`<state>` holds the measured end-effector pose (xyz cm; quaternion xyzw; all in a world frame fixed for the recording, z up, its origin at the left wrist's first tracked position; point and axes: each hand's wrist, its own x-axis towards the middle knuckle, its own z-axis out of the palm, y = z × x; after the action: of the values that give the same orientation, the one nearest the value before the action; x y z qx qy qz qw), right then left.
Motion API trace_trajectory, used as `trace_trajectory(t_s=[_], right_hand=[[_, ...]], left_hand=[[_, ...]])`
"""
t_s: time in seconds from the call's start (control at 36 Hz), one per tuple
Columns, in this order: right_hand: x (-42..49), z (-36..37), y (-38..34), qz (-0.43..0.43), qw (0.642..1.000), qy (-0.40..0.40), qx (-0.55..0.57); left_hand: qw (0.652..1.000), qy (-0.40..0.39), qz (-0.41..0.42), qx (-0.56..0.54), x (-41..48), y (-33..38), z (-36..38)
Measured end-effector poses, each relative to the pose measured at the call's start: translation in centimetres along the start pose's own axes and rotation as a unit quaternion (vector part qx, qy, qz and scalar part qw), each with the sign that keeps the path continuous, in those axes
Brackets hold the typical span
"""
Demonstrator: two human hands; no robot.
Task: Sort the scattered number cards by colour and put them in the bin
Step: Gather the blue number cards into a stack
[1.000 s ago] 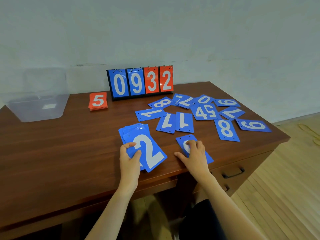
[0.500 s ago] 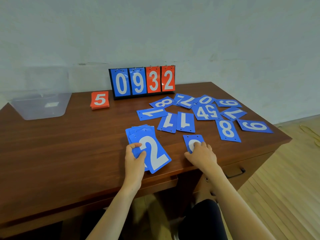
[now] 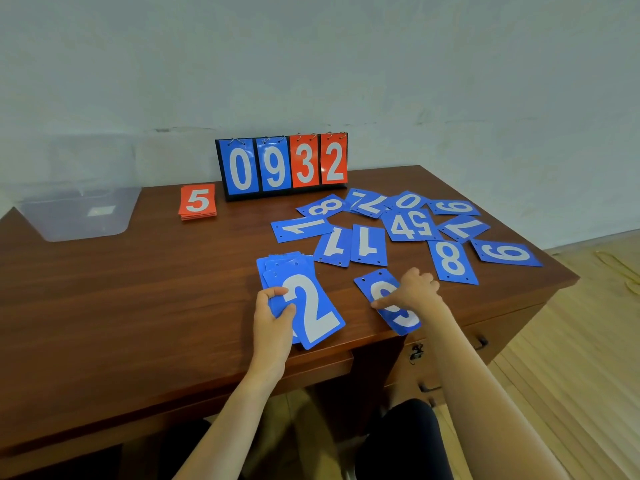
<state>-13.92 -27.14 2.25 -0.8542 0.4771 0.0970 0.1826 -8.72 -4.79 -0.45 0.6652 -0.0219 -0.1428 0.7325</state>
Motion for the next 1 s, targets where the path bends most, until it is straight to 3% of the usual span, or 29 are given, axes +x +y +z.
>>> trace_trajectory(t_s=[0.17, 0.25, 0.31, 0.36, 0.44, 0.5, 0.61, 0.81, 1.0], right_hand=[[0.6, -0.1, -0.8, -0.015, 0.999, -0.044, -0.016], [-0.8, 0.1, -1.3, -0.093, 0.995, 0.048, 0.008], [-1.6, 0.2, -1.4, -0.154, 0.971, 0.151, 0.105], [-2.6, -0.4, -1.9, -0.196, 0.928, 0.195, 0.248], [-4.3, -1.2, -2.8, -0.215, 0.859, 0.097, 0.454], [-5.1, -0.5, -3.5, -0.216, 0.836, 0.021, 0.505], [-5.4, 2.6, -4.4, -0.224, 0.836, -0.006, 0.500], [-6.0, 4.9, -5.4, -0.266, 0.849, 0.090, 0.448], [-3.4, 5.0, -6.8, -0.274, 0.885, 0.164, 0.340]], left_hand=[[1.000, 0.004, -0.002, 0.001, 0.1, 0.0, -0.1], [1.000, 0.006, 0.003, 0.006, 0.2, 0.0, -0.1], [1.000, 0.009, 0.007, 0.009, 0.3, 0.0, -0.1], [1.000, 0.015, 0.010, 0.011, 0.5, 0.1, -0.2], [1.000, 0.019, 0.013, 0.011, 0.9, 0.2, -0.3], [1.000, 0.009, 0.012, -0.001, 1.0, 0.3, -0.3], [0.999, -0.012, 0.013, -0.029, 0.7, 0.7, 0.1], [0.998, -0.036, 0.026, -0.055, 0.6, 1.0, 0.8], [0.998, -0.027, 0.031, -0.040, 1.7, 0.4, 1.5]])
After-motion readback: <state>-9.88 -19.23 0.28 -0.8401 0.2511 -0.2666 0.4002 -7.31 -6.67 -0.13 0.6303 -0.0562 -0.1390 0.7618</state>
